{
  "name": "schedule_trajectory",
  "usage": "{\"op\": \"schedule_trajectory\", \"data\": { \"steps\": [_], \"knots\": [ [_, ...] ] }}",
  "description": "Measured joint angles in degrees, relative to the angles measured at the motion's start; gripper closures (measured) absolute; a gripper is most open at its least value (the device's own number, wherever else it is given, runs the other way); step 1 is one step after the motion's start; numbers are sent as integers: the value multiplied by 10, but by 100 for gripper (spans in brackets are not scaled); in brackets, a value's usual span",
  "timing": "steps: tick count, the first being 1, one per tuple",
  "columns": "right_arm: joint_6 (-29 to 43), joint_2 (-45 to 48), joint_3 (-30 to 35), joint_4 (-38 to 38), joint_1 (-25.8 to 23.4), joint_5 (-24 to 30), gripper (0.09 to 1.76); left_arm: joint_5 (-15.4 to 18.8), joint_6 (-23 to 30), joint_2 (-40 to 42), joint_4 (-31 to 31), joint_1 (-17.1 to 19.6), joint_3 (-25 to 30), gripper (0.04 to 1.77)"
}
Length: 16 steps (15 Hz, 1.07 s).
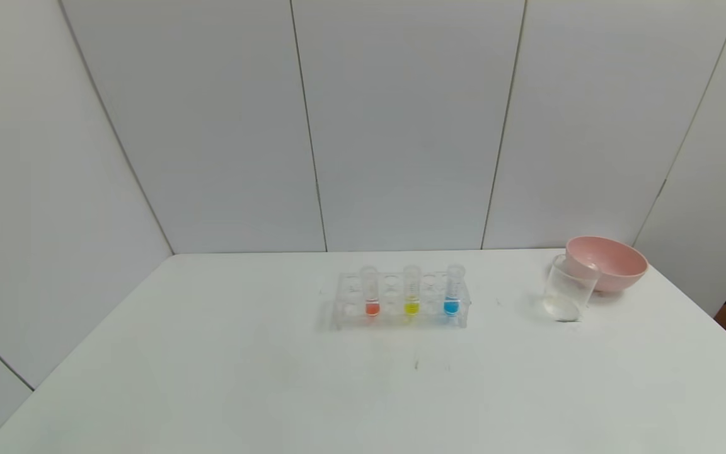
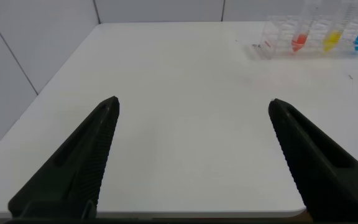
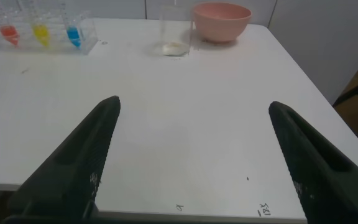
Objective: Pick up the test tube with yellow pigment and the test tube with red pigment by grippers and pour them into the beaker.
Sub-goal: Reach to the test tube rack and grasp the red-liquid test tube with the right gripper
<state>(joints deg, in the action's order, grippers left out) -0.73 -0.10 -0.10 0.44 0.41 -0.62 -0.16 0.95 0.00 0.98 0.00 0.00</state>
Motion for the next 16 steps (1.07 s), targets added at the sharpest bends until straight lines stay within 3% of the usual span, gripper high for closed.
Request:
{"op": "schedule_trajectory", "data": {
  "steps": [16],
  "knots": [
    [4,-1,-1,0,-2,-3,14,0,0,0,0,0,0,9]
  ]
}}
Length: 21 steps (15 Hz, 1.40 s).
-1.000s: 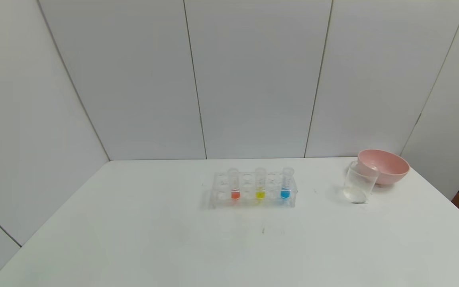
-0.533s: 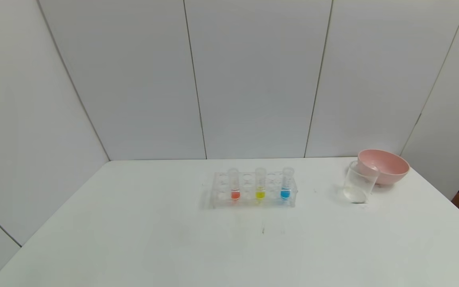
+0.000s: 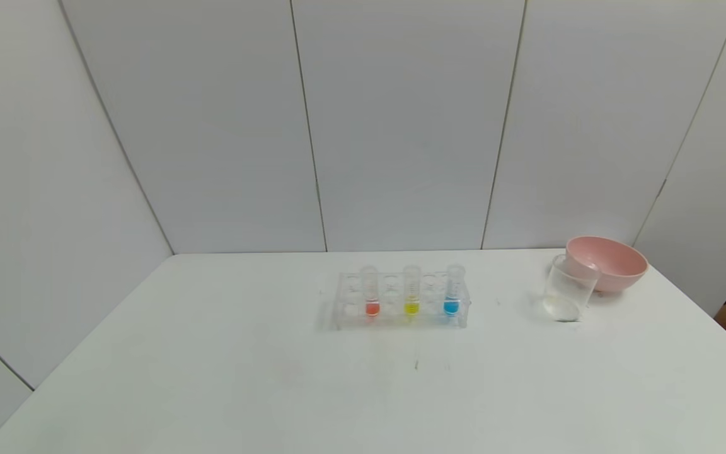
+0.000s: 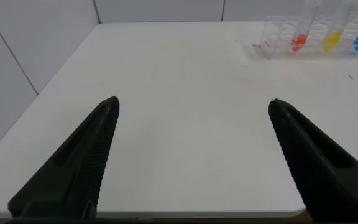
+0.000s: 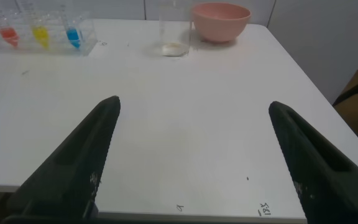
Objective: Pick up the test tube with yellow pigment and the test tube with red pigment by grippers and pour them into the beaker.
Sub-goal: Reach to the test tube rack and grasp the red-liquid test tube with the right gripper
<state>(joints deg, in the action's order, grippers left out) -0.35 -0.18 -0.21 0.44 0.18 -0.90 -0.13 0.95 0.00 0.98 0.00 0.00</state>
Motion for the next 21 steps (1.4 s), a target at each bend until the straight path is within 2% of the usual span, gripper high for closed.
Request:
{"op": "schedule_trajectory", "data": {
  "steps": [4,9,19,21],
  "knots": [
    [-2,-14,-25,5,0,4,14,0,0,0,0,0,0,9],
    [-2,-109,-98,-5,3,4,14,0,0,0,0,0,0,9],
    [3,-469,-211,-170,51,23,14,0,0,0,0,0,0,9],
    [11,-535,-220,-189,90,26,14,0,0,0,0,0,0,9]
  ]
}}
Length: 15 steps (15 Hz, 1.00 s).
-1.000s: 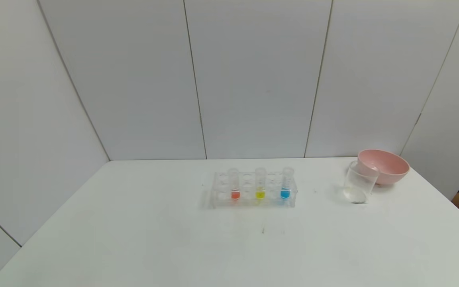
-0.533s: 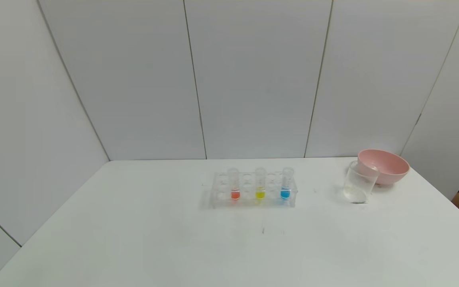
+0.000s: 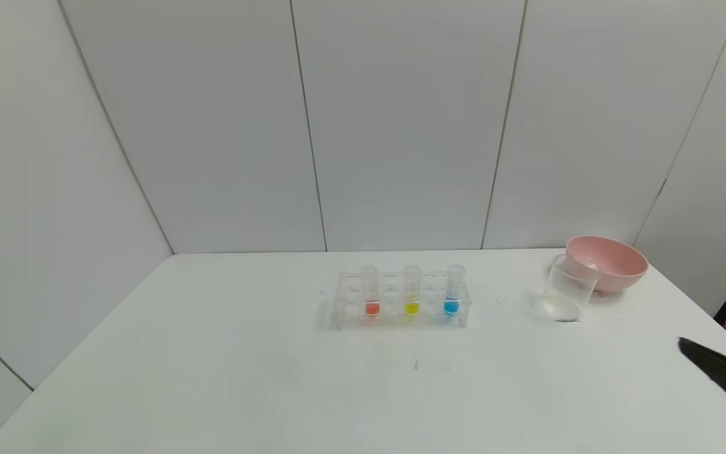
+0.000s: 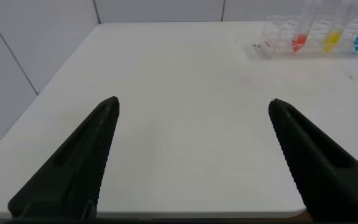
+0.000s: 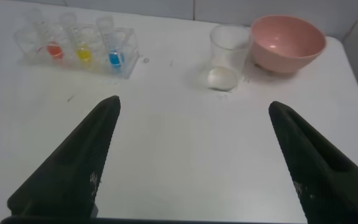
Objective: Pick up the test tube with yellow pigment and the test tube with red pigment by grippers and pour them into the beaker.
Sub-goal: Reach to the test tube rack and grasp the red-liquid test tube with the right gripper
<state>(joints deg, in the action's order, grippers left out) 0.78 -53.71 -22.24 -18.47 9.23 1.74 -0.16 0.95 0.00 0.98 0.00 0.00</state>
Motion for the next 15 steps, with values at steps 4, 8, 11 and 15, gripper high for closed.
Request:
{"op": "schedule_trajectory", "data": {
  "steps": [4,8,11,15],
  "knots": [
    [64,-110,-35,-4,101,-2,14,0,0,0,0,0,0,9],
    [80,-207,-97,-7,167,-61,14,0,0,0,0,0,0,9],
    [108,-264,-134,-5,252,-155,14,0,0,0,0,0,0,9],
    [134,-351,-211,1,342,-250,14,0,0,0,0,0,0,9]
  ]
}}
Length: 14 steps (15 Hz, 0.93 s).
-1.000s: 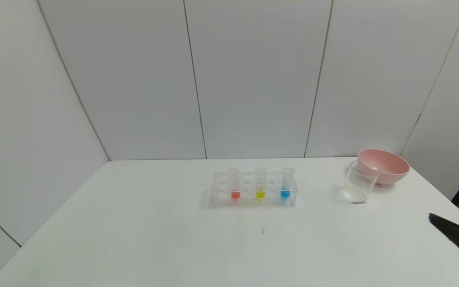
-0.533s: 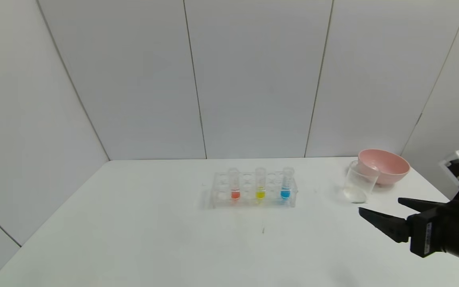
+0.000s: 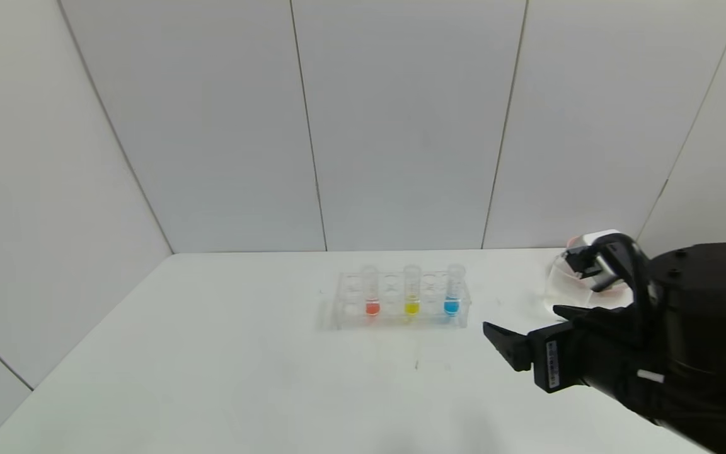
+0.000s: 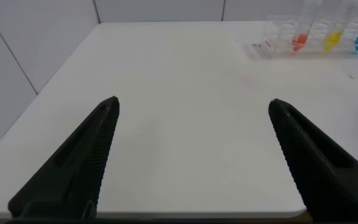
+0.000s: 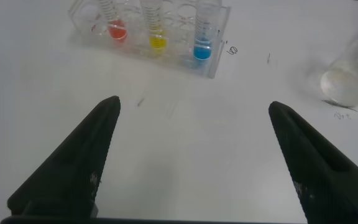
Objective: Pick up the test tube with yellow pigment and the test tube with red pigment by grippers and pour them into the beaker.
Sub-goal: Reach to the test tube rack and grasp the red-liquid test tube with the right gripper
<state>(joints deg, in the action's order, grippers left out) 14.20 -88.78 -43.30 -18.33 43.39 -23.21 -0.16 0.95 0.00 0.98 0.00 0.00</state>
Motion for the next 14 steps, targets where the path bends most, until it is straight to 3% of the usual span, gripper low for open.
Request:
{"op": "schedule_trajectory", "data": {
  "steps": [7,14],
  "knots": [
    [43,-149,-123,1,86,-91,14,0,0,0,0,0,0,9],
    [48,-284,-264,18,105,-137,14,0,0,0,0,0,0,9]
  ]
}}
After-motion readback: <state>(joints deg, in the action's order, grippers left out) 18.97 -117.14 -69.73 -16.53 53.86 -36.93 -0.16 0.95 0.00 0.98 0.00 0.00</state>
